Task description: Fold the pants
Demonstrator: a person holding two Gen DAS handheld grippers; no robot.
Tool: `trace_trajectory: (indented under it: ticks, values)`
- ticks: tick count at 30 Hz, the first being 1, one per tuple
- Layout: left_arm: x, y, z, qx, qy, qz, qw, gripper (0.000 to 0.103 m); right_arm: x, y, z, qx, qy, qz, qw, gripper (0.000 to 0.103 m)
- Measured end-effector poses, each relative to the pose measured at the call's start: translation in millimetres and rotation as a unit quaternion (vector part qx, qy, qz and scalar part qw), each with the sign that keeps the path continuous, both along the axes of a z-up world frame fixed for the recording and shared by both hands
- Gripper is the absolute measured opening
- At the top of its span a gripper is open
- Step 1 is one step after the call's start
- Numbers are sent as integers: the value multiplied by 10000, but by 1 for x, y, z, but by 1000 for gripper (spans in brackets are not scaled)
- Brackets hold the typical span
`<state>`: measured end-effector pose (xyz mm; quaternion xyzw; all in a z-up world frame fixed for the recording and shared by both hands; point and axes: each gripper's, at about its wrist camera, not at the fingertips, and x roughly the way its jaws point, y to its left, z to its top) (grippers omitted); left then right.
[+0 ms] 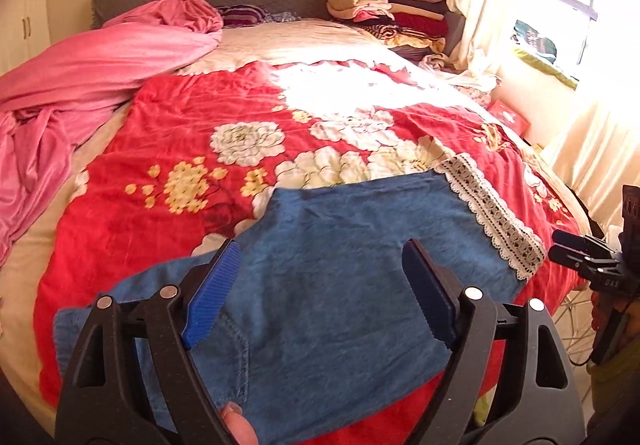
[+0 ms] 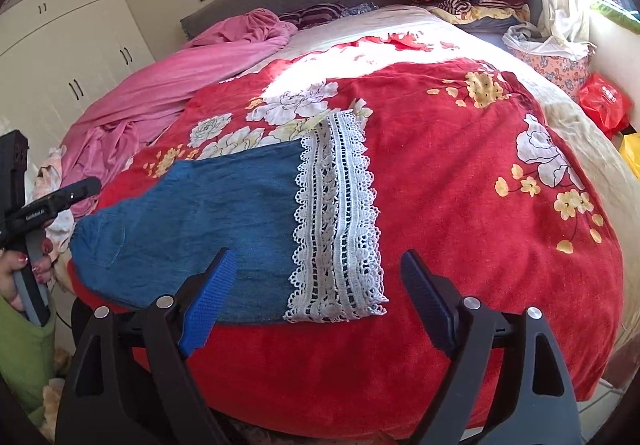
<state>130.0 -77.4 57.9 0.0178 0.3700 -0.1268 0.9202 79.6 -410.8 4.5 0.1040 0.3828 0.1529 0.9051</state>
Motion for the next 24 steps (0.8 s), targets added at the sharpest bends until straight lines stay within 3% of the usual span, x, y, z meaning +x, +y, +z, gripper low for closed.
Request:
trace_trajectory:
  ticks: [11,17,24]
  values:
    - [62,-74,-2,313,79,-826,9961,80,10,-4,-8,76,63,-90,9999,83]
    - [92,-101,-21,236,273,-1090,9934,81,19,-4,-17,142,178,-82,9997,83]
    - [136,-131,-54,85,718,-1637,9839,80,34,-1,-35,272,374,-76,9989,83]
